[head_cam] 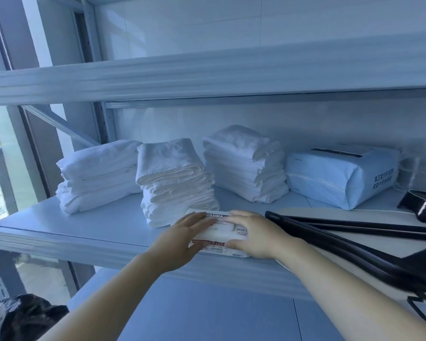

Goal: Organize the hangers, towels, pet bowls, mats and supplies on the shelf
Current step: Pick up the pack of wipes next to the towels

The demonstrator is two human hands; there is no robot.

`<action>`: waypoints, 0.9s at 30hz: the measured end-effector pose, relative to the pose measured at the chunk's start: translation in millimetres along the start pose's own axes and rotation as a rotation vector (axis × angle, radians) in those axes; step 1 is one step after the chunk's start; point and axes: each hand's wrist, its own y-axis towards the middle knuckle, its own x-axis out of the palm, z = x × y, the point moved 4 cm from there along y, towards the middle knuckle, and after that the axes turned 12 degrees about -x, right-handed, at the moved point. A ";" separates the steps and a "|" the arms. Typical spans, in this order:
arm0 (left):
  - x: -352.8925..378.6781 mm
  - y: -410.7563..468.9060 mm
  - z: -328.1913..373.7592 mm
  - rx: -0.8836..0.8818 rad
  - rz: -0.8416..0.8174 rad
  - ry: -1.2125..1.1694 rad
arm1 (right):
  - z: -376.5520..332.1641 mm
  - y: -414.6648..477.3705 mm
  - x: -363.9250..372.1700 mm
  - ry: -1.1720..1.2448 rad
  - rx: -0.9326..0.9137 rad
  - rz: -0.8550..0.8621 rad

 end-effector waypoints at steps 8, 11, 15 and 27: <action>-6.6 -13.0 23.9 -0.072 0.185 -0.028 | -14.6 -24.2 -17.6 -0.086 0.004 0.189; -17.4 -13.4 44.8 -0.054 0.234 -0.049 | -12.6 -29.9 -46.9 -0.147 0.006 0.196; -37.7 -2.7 83.2 -0.066 0.336 -0.102 | -3.7 -51.0 -81.2 -0.140 0.032 0.192; -9.1 34.6 295.5 0.106 0.255 -0.308 | 75.1 -225.9 -188.8 -0.126 0.268 0.322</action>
